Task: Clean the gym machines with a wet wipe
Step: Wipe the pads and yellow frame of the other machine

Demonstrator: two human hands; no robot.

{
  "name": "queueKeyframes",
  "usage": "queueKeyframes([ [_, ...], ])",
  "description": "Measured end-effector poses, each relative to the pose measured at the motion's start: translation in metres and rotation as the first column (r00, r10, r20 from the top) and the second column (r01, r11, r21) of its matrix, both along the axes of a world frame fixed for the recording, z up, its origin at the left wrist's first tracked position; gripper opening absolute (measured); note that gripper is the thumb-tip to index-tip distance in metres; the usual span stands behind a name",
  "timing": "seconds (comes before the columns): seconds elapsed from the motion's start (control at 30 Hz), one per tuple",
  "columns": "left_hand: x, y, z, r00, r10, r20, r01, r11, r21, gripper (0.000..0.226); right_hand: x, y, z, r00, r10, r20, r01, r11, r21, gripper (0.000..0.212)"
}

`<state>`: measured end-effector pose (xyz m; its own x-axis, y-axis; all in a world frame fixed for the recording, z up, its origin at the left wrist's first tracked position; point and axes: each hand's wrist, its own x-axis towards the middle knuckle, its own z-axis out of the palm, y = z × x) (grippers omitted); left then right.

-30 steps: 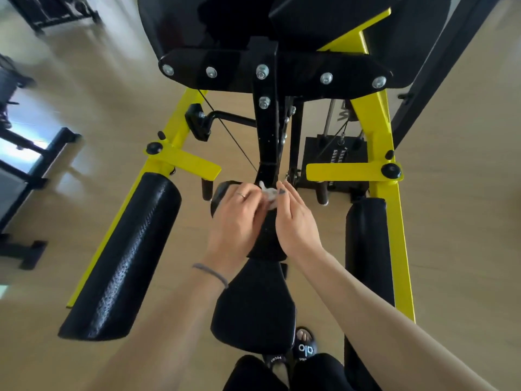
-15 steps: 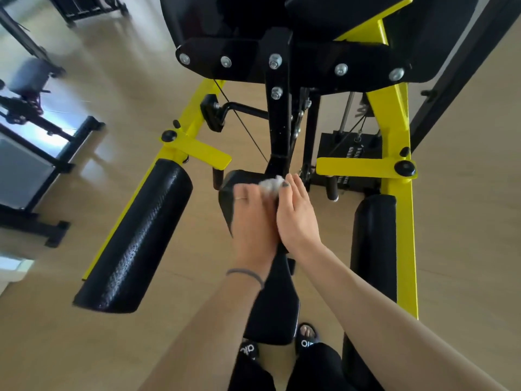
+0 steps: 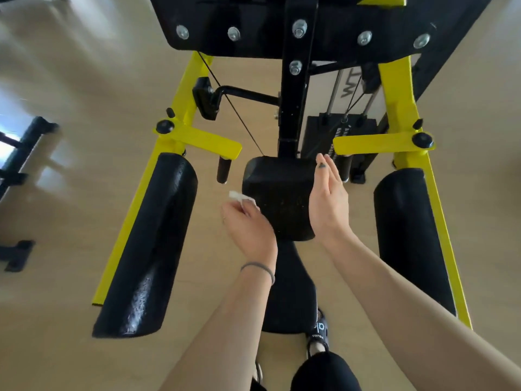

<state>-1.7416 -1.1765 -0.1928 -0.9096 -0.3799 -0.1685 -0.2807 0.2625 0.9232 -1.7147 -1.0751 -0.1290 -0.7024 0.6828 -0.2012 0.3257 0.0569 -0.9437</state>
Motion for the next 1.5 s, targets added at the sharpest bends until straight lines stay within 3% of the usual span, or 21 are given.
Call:
queueKeyframes([
  [0.1, 0.012, 0.021, 0.018, 0.971, -0.231, -0.056, 0.228, 0.972, -0.055, 0.018, -0.004, -0.005, -0.003, 0.999, -0.049, -0.001, 0.049, 0.999, 0.025, 0.047],
  [0.2, 0.014, 0.028, 0.022, 0.938, -0.324, -0.127, 0.312, 0.945, -0.101, 0.018, -0.005, -0.002, -0.003, 0.998, -0.067, 0.016, 0.067, 0.998, -0.005, 0.047],
  [0.27, 0.008, 0.015, 0.011, 0.944, -0.305, -0.125, 0.291, 0.949, -0.118, 0.019, -0.004, -0.001, -0.002, 0.999, -0.051, 0.019, 0.051, 0.998, -0.021, 0.047],
  [0.47, -0.025, -0.004, 0.01, 0.997, 0.036, -0.074, -0.037, 0.999, -0.012, 0.023, 0.0, -0.003, -0.003, 1.0, -0.017, 0.001, 0.017, 1.0, 0.0, 0.046],
  [0.57, -0.022, 0.009, 0.031, 0.954, -0.096, -0.283, 0.035, 0.976, -0.214, 0.022, 0.001, 0.003, -0.005, 1.0, 0.011, -0.011, -0.012, 1.0, -0.017, 0.046],
  [0.63, -0.01, 0.02, 0.033, 0.912, -0.241, -0.331, 0.126, 0.934, -0.334, 0.02, 0.002, 0.005, -0.008, 0.999, 0.035, -0.016, -0.035, 0.999, 0.006, 0.047],
  [0.8, 0.023, 0.022, -0.015, 0.89, -0.405, -0.211, 0.259, 0.828, -0.498, 0.018, 0.006, 0.01, -0.014, 0.996, 0.091, -0.019, -0.089, 0.994, 0.066, 0.046],
  [0.87, 0.033, 0.017, -0.042, 0.952, -0.306, -0.015, 0.277, 0.879, -0.388, 0.012, 0.008, 0.011, -0.016, 0.993, 0.113, -0.019, -0.111, 0.991, 0.078, 0.046],
  [0.93, 0.033, 0.019, -0.049, 0.979, -0.154, 0.134, 0.17, 0.978, -0.12, 0.012, 0.008, 0.014, -0.017, 0.99, 0.139, -0.007, -0.138, 0.987, 0.087, 0.046],
  [1.0, 0.024, 0.028, -0.037, 0.995, -0.056, 0.08, 0.053, 0.998, 0.04, 0.016, 0.008, 0.019, -0.017, 0.987, 0.16, -0.001, -0.159, 0.984, 0.082, 0.046],
  [1.1, 0.02, 0.047, 0.004, 0.999, 0.002, -0.037, 0.001, 0.997, 0.077, 0.02, 0.008, 0.022, -0.013, 0.986, 0.165, -0.006, -0.164, 0.986, 0.038, 0.046],
  [1.23, 0.03, 0.053, 0.035, 0.913, -0.201, -0.354, 0.121, 0.964, -0.236, 0.012, 0.008, 0.028, -0.005, 0.992, 0.129, -0.016, -0.13, 0.988, -0.086, 0.042],
  [1.3, 0.028, 0.045, 0.025, 0.852, -0.304, -0.426, 0.148, 0.921, -0.36, 0.011, 0.008, 0.033, -0.004, 0.992, 0.124, -0.025, -0.126, 0.984, -0.123, 0.041],
  [1.4, 0.032, 0.041, 0.002, 0.899, -0.295, -0.322, 0.188, 0.927, -0.324, 0.014, 0.009, 0.035, -0.006, 0.99, 0.141, -0.031, -0.144, 0.982, -0.123, 0.041],
  [1.5, 0.048, 0.051, -0.017, 0.979, -0.205, -0.001, 0.203, 0.971, -0.129, 0.011, 0.011, 0.035, -0.009, 0.986, 0.16, -0.049, -0.164, 0.981, -0.104, 0.042],
])
